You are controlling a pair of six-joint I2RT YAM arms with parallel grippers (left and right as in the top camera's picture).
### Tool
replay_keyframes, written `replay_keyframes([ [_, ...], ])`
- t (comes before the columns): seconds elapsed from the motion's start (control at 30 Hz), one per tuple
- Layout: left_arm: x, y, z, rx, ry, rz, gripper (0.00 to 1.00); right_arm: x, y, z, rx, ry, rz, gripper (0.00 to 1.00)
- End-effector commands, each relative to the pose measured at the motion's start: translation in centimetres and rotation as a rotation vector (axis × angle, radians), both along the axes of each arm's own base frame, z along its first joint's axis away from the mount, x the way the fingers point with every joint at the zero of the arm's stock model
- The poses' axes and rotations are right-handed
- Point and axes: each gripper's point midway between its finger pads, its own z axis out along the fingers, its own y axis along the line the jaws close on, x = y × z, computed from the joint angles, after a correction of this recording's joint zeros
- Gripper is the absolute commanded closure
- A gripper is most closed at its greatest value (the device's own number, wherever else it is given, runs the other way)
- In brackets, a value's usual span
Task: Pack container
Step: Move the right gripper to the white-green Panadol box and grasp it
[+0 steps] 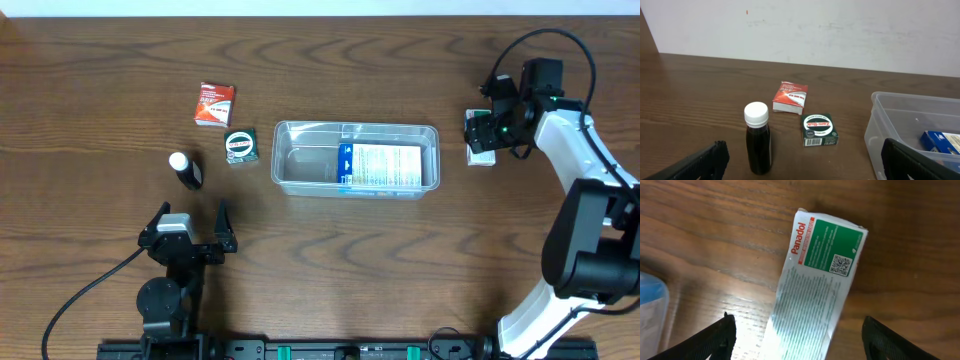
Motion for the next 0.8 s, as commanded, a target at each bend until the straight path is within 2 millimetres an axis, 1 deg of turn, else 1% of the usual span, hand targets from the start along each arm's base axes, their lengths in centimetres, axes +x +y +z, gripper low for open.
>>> replay_keyframes([
  [0.0, -0.1, -0.1, -1.7, -0.001, 0.051, -0.005, 0.02, -0.1, -0.5, -1.5, -0.023, 0.02, 0.017, 0.2],
  [0.2, -0.1, -0.1, -1.7, -0.001, 0.051, -0.005, 0.02, 0.4, -0.6, -2.3, -0.026, 0.016, 0.017, 0.21],
  [0.43, -0.1, -0.1, -1.7, -0.001, 0.051, -0.005, 0.02, 0.2, -1.2, -3.6, -0.025, 0.041, 0.003, 0.28],
  [0.53, -0.1, -0.1, -1.7, -0.001, 0.051, -0.005, 0.02, 0.1, -1.2, -3.9, -0.023, 0.049, 0.002, 0.32],
  [0.63, -0.1, -0.1, -1.7, -0.001, 0.051, -0.005, 0.02, 0.1, -1.2, -4.0, -0.023, 0.051, 0.002, 0.41],
  [0.77, -0.1, -0.1, -1.7, -0.001, 0.051, -0.005, 0.02, 0.1, -1.2, -4.0, -0.023, 0.051, 0.002, 0.55],
])
